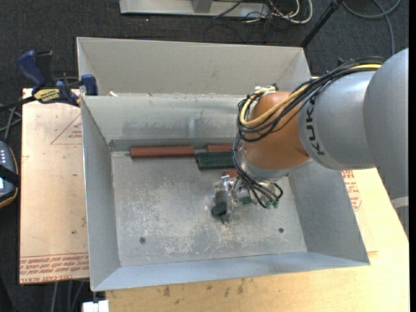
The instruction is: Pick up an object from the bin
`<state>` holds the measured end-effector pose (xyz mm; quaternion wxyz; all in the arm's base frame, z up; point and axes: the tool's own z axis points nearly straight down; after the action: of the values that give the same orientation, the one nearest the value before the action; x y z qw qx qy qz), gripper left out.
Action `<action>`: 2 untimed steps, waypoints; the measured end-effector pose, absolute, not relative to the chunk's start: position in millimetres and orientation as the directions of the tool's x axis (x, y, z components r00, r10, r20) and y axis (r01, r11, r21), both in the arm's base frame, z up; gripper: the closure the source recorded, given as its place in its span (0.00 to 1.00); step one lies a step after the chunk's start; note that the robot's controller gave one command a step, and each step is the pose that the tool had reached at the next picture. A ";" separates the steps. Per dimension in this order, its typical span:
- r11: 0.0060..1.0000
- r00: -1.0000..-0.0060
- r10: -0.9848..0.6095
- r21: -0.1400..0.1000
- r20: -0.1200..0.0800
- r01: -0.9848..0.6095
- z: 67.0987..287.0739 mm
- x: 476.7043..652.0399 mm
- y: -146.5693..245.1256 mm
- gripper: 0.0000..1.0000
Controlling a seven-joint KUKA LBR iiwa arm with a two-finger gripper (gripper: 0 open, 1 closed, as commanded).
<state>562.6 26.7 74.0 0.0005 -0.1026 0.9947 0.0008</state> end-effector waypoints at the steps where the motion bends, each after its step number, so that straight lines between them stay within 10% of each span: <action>1: 0.975 -0.975 -0.224 0.000 -0.003 -0.224 187.4 576.5 25.9 1.00; 2: 0.975 -0.975 -0.224 0.000 -0.003 -0.224 187.4 576.5 25.9 1.00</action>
Offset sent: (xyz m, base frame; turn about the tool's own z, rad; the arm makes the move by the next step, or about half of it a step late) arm 0.0000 0.0000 0.0000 0.0000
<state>576.5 25.9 187.4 0.0015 -0.1126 0.9936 0.0004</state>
